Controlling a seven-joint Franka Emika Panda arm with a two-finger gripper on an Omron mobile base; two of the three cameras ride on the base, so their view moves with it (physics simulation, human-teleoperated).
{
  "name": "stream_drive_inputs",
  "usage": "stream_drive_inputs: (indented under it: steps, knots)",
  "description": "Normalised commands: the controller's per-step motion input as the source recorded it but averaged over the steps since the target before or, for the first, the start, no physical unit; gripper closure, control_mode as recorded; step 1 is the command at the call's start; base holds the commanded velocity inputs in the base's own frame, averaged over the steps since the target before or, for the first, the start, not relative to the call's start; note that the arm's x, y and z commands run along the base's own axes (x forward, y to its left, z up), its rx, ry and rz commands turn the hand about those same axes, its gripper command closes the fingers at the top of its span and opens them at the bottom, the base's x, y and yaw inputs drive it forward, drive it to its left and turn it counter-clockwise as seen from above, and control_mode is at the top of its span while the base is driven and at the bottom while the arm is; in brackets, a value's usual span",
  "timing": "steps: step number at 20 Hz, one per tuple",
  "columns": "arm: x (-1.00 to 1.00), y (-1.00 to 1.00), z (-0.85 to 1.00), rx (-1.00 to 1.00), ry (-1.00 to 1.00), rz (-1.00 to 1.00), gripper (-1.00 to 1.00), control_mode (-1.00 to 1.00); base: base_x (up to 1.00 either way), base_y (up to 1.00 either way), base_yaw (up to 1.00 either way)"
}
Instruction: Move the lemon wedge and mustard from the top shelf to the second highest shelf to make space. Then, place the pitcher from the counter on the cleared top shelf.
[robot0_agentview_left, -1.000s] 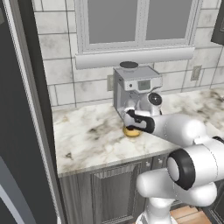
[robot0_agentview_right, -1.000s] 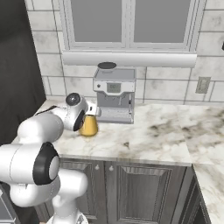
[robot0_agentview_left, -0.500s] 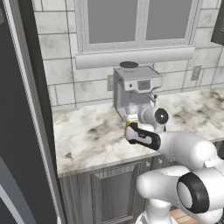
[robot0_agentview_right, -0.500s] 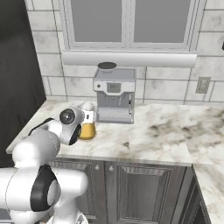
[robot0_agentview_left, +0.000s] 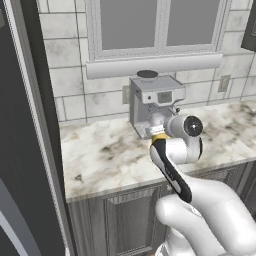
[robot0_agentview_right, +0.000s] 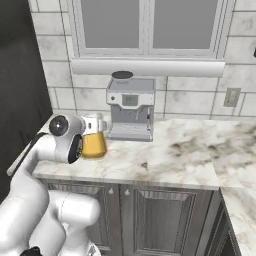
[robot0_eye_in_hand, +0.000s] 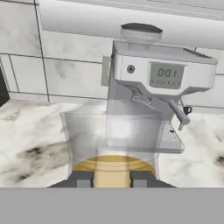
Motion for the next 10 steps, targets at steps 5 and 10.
stream_drive_inputs:
  steps: [5,10]
  knots:
    - [-0.57,-0.01,0.95,-0.08,0.01,0.0,1.0,-1.0,0.0,0.0,0.0]
    - [-0.73,-0.17,0.66,-0.01,-0.03,0.0,1.0,-1.0,0.0,0.0,0.0]
